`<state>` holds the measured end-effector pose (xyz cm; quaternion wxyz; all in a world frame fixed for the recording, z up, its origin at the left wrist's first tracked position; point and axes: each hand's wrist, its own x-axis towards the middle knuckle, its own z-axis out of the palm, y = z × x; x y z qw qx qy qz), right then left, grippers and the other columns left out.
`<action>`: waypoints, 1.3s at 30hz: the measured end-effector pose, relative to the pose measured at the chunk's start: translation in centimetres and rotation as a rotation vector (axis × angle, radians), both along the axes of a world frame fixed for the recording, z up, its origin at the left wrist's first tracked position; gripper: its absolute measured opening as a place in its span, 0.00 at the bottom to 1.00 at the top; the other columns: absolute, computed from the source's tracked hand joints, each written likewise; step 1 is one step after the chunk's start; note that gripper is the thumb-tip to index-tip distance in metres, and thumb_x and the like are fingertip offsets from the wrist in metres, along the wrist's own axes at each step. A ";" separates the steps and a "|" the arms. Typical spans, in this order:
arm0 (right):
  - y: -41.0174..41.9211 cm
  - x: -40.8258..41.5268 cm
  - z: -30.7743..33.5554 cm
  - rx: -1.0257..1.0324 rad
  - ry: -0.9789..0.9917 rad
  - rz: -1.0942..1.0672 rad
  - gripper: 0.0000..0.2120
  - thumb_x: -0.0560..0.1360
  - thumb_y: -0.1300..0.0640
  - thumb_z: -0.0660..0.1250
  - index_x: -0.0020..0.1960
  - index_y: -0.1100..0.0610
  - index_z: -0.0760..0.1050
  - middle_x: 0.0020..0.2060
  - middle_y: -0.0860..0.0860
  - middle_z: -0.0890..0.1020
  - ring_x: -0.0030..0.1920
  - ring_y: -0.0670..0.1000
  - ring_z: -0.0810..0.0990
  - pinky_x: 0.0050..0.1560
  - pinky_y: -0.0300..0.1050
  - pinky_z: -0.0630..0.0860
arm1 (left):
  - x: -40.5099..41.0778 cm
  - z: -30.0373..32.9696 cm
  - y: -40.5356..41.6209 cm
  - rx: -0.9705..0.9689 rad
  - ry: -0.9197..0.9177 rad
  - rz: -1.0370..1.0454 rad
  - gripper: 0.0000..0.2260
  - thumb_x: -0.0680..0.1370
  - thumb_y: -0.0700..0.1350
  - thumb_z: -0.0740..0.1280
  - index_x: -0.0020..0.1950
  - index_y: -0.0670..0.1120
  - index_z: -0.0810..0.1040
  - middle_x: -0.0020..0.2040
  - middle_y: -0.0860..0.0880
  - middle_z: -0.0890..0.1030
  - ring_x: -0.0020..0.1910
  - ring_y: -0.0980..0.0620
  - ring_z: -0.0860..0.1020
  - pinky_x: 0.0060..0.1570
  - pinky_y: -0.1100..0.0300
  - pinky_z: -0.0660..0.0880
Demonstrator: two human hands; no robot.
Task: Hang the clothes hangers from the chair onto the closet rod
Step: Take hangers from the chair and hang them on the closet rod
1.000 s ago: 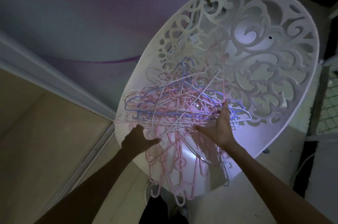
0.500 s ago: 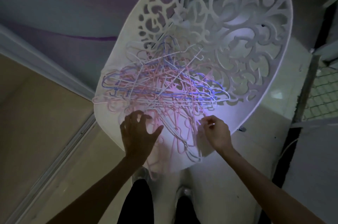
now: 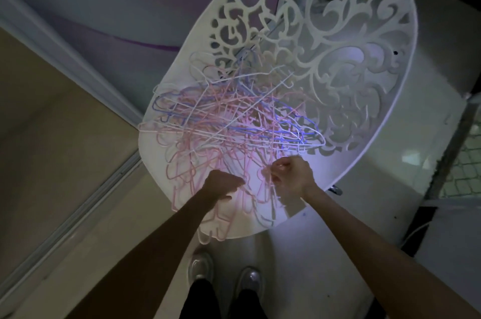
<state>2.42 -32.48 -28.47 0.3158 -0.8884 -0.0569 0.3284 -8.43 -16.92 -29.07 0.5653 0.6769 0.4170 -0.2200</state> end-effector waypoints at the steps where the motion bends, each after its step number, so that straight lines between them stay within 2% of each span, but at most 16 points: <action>1: -0.1 0.2 0.1 0.090 0.099 -0.035 0.09 0.72 0.59 0.70 0.34 0.51 0.79 0.30 0.54 0.81 0.34 0.53 0.79 0.41 0.47 0.79 | 0.4 0.1 -0.2 -0.042 0.022 0.045 0.08 0.73 0.38 0.71 0.33 0.45 0.81 0.37 0.45 0.81 0.27 0.62 0.78 0.28 0.69 0.73; 3: -0.2 0.5 0.0 0.239 0.201 -0.073 0.11 0.73 0.64 0.68 0.33 0.55 0.77 0.27 0.56 0.77 0.28 0.52 0.74 0.32 0.43 0.74 | 0.7 -0.1 -0.7 -0.104 0.008 0.138 0.08 0.72 0.41 0.72 0.34 0.45 0.78 0.31 0.49 0.80 0.24 0.61 0.78 0.26 0.68 0.73; 7: 0.0 0.9 0.8 0.383 0.267 -0.092 0.10 0.77 0.67 0.62 0.38 0.59 0.71 0.23 0.49 0.76 0.23 0.46 0.73 0.26 0.36 0.71 | -0.1 -0.7 -0.4 -0.167 -0.031 0.149 0.06 0.74 0.36 0.70 0.49 0.40 0.75 0.26 0.53 0.82 0.23 0.60 0.79 0.24 0.70 0.74; 10: -0.7 0.3 1.7 0.319 0.196 0.001 0.06 0.80 0.64 0.57 0.49 0.62 0.72 0.35 0.54 0.77 0.32 0.48 0.76 0.34 0.38 0.74 | -0.6 -1.6 0.6 -0.108 -0.017 0.056 0.06 0.75 0.35 0.68 0.49 0.40 0.74 0.27 0.56 0.82 0.21 0.65 0.77 0.24 0.71 0.74; 12: -1.4 0.0 2.3 0.412 0.167 -0.042 0.08 0.81 0.65 0.55 0.53 0.65 0.72 0.38 0.58 0.75 0.29 0.44 0.76 0.31 0.33 0.72 | -0.4 -1.6 0.6 -0.090 0.005 0.036 0.04 0.75 0.36 0.68 0.46 0.42 0.75 0.29 0.55 0.82 0.20 0.65 0.76 0.26 0.71 0.75; 14: -2.0 -0.2 3.4 0.479 0.197 -0.115 0.09 0.81 0.64 0.54 0.54 0.64 0.72 0.30 0.56 0.71 0.22 0.43 0.70 0.26 0.30 0.70 | -0.2 -1.3 0.3 -0.036 0.060 -0.041 0.03 0.76 0.40 0.68 0.43 0.45 0.75 0.35 0.49 0.81 0.20 0.64 0.76 0.27 0.69 0.76; 17: -1.8 -0.1 4.9 0.498 0.280 -0.174 0.09 0.81 0.61 0.55 0.54 0.57 0.74 0.21 0.47 0.67 0.19 0.43 0.65 0.23 0.31 0.68 | 0.5 0.0 0.6 -0.041 0.109 -0.123 0.10 0.78 0.45 0.66 0.38 0.42 0.75 0.32 0.49 0.83 0.19 0.62 0.77 0.21 0.69 0.73; 20: -1.1 0.0 5.8 0.567 0.378 -0.186 0.12 0.82 0.60 0.52 0.55 0.54 0.74 0.20 0.43 0.63 0.20 0.40 0.60 0.23 0.33 0.63 | 1.3 3.1 1.7 -0.068 0.127 -0.260 0.04 0.77 0.42 0.67 0.44 0.42 0.77 0.32 0.50 0.84 0.20 0.62 0.77 0.23 0.69 0.73; 22: -0.7 0.0 6.4 0.616 0.478 -0.213 0.12 0.83 0.58 0.51 0.58 0.55 0.73 0.22 0.43 0.61 0.21 0.41 0.60 0.22 0.32 0.61 | 1.8 5.8 2.7 -0.149 -0.018 -0.208 0.14 0.75 0.37 0.69 0.59 0.46 0.75 0.44 0.49 0.81 0.26 0.67 0.78 0.30 0.71 0.76; 24: -0.2 -0.4 7.3 0.631 0.547 -0.237 0.12 0.83 0.56 0.51 0.58 0.54 0.73 0.22 0.43 0.61 0.21 0.41 0.60 0.22 0.31 0.61 | 1.8 8.2 4.3 -0.271 -0.187 -0.113 0.24 0.75 0.38 0.68 0.68 0.50 0.67 0.60 0.51 0.74 0.42 0.72 0.79 0.47 0.74 0.77; 26: 0.6 -1.1 8.4 0.605 0.536 -0.191 0.12 0.83 0.55 0.51 0.56 0.54 0.73 0.24 0.45 0.62 0.21 0.41 0.62 0.23 0.31 0.61 | 1.7 10.5 5.8 -0.452 -0.347 0.065 0.18 0.76 0.40 0.67 0.63 0.53 0.69 0.68 0.51 0.72 0.61 0.63 0.75 0.65 0.63 0.71; 27: 1.3 -1.6 8.9 0.588 0.525 -0.152 0.12 0.83 0.55 0.50 0.56 0.54 0.72 0.25 0.46 0.62 0.22 0.40 0.62 0.24 0.31 0.62 | 1.5 11.4 6.6 -0.562 -0.424 0.215 0.12 0.77 0.41 0.65 0.59 0.52 0.72 0.67 0.50 0.74 0.63 0.56 0.75 0.65 0.58 0.71; 29: 2.5 -2.5 9.2 0.552 0.514 -0.061 0.12 0.83 0.55 0.51 0.56 0.56 0.71 0.26 0.49 0.62 0.22 0.41 0.63 0.25 0.32 0.61 | 1.3 12.4 7.3 -0.640 -0.452 0.493 0.06 0.80 0.46 0.61 0.55 0.51 0.75 0.57 0.50 0.81 0.52 0.54 0.82 0.54 0.58 0.75; 32: 5.3 -3.2 9.5 0.390 0.518 0.233 0.10 0.82 0.56 0.54 0.56 0.54 0.73 0.28 0.51 0.71 0.24 0.42 0.68 0.27 0.33 0.64 | 0.6 13.2 9.4 -0.302 -0.475 0.626 0.13 0.81 0.53 0.56 0.62 0.50 0.72 0.34 0.52 0.84 0.24 0.59 0.79 0.34 0.64 0.78; 35: 8.5 -2.0 8.4 0.094 0.489 0.442 0.13 0.80 0.50 0.57 0.59 0.54 0.76 0.37 0.50 0.77 0.32 0.44 0.73 0.33 0.34 0.68 | -0.4 13.2 11.2 -0.145 -0.554 0.595 0.17 0.82 0.52 0.52 0.69 0.49 0.67 0.29 0.53 0.84 0.17 0.59 0.75 0.27 0.67 0.77; 39: 13.9 0.2 4.7 -0.113 0.084 0.140 0.17 0.77 0.45 0.60 0.55 0.58 0.70 0.49 0.58 0.77 0.49 0.53 0.77 0.39 0.45 0.73 | -1.9 13.0 13.8 -0.199 -0.489 0.528 0.17 0.83 0.49 0.52 0.70 0.46 0.66 0.27 0.51 0.83 0.15 0.59 0.73 0.26 0.66 0.77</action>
